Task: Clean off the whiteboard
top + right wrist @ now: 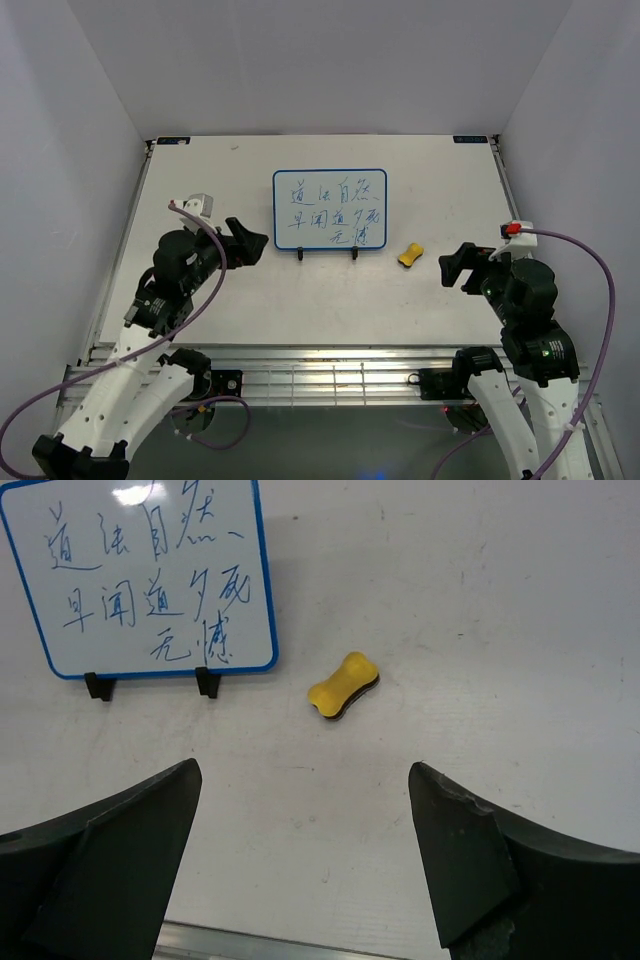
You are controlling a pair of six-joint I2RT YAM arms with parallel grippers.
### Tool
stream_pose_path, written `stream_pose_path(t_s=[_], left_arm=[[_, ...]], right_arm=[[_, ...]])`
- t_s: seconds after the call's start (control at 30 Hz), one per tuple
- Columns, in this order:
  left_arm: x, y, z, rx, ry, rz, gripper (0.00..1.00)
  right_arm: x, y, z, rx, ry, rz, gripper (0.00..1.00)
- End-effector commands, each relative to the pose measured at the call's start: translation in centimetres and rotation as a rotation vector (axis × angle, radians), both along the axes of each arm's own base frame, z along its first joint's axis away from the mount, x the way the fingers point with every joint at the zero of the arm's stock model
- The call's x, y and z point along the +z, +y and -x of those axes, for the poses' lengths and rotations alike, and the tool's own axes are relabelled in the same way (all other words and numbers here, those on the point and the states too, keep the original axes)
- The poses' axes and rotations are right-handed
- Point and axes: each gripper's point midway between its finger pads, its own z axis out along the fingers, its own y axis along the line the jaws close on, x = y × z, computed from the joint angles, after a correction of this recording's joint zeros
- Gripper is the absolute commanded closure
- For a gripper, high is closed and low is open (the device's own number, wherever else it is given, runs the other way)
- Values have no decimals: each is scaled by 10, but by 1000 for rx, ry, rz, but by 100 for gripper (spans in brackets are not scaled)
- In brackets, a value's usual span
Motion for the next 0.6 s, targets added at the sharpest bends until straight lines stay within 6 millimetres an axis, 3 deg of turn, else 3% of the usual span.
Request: stream_pose_path(t_s=[0.0, 0.13, 0.2, 0.23, 0.27, 0.3, 0.33, 0.37, 0.4, 0.47, 0.5, 0.57], left_arm=[[45, -45, 4, -217, -95, 170, 2], [46, -58, -28, -213, -105, 194, 2], [44, -47, -47, -168, -109, 208, 2], [55, -48, -51, -222, -152, 235, 2], [43, -42, -63, -216, -127, 240, 2], [38, -18, -79, -157, -134, 238, 2], [31, -6, -91, -131, -146, 202, 2], [6, 6, -109, -78, -89, 178, 2], [-5, 26, -120, -27, -65, 170, 2], [-15, 37, -134, -45, -73, 169, 2], [-38, 41, -142, -56, -38, 175, 2], [-41, 30, -149, -159, -79, 203, 2]], right_arm=[[30, 17, 3, 109, -98, -26, 10], [31, 24, 8, 164, -100, -11, 10], [34, 29, 12, 206, -106, -10, 10], [35, 31, 13, 218, -105, -7, 10], [39, 33, 16, 238, -117, -7, 10], [42, 34, 18, 246, -121, -10, 10], [44, 36, 19, 255, -128, -11, 10], [48, 39, 22, 278, -140, -21, 10], [50, 41, 24, 289, -153, -28, 10], [54, 47, 26, 321, -174, -45, 10], [51, 49, 27, 330, -175, -50, 10], [49, 51, 27, 342, -178, -53, 10]])
